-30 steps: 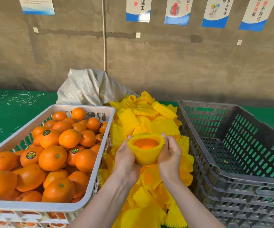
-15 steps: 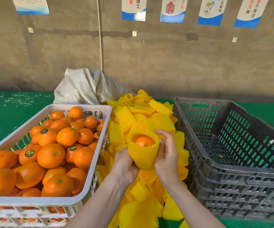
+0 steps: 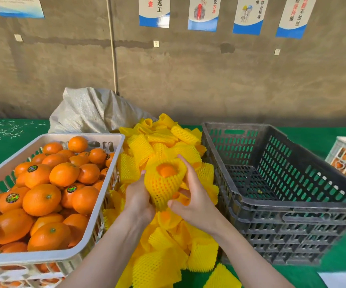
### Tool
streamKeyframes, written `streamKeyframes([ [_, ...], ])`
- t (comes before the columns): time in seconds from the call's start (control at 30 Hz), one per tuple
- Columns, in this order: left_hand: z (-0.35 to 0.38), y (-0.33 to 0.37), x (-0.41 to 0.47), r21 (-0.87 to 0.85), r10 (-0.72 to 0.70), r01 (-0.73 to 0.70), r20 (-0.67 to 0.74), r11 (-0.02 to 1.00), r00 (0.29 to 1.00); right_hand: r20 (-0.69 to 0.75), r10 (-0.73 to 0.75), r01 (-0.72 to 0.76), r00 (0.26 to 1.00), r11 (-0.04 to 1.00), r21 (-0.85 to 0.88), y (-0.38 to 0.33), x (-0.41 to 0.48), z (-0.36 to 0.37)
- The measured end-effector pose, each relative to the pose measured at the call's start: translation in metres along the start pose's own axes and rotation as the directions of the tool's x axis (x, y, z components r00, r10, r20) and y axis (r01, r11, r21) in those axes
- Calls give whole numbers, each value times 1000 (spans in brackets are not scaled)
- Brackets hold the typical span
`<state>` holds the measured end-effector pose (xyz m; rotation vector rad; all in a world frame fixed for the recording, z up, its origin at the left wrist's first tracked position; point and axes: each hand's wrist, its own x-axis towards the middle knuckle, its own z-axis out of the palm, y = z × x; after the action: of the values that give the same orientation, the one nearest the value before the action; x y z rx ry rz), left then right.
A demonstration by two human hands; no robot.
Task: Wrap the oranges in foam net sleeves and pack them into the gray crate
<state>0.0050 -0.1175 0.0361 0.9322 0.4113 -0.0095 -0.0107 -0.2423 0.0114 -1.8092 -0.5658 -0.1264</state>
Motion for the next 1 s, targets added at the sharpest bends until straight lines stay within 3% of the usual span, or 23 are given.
streamKeyframes([
  [0.07, 4, -5, 0, 160, 70, -69, -2, 985, 998, -33, 30, -27, 999, 996, 86, -7, -2, -3],
  [0.17, 18, -12, -5, 316, 173, -186, 68, 930, 983, -193, -13, 23, 981, 998, 52, -13, -1, -9],
  [0.27, 30, -14, -7, 522, 292, -338, 172, 783, 941, -296, 4, 39, 955, 990, 138, -17, 7, -31],
  [0.37, 27, -15, -1, 640, 292, -410, 289, 650, 912, -456, 123, 2, 882, 964, 265, -17, 29, -80],
  [0.43, 18, -15, 3, 682, 280, -409, 299, 607, 912, -540, 201, -91, 817, 970, 223, -9, 46, -128],
  [0.5, 8, -16, 5, 713, 275, -397, 288, 577, 917, -578, 275, -351, 768, 936, -22, 9, 59, -178],
  [0.53, 4, -18, 5, 721, 267, -382, 276, 578, 923, -540, 333, -496, 773, 847, -188, 22, 61, -197],
  [0.6, -3, -22, 4, 731, 243, -356, 262, 582, 934, -335, 545, -622, 769, 516, -589, 51, 59, -216],
  [0.63, -5, -24, 4, 739, 232, -352, 265, 574, 936, -213, 675, -558, 706, 345, -755, 65, 57, -216],
  [0.7, -11, -26, 3, 754, 217, -353, 278, 554, 936, -48, 882, -393, 468, 159, -906, 88, 53, -205],
  [0.73, -12, -26, 2, 758, 215, -354, 281, 548, 935, -4, 935, -341, 355, 125, -932, 97, 53, -197],
  [0.8, -14, -26, 2, 759, 218, -353, 278, 547, 936, 38, 968, -247, 247, 100, -964, 107, 53, -185],
  [0.9, -17, -28, 1, 767, 205, -348, 281, 539, 938, 92, 981, -171, 170, 122, -978, 109, 52, -171],
  [1.0, -23, -30, 0, 775, 180, -343, 292, 531, 939, 98, 984, -160, 151, 122, -979, 104, 51, -167],
])
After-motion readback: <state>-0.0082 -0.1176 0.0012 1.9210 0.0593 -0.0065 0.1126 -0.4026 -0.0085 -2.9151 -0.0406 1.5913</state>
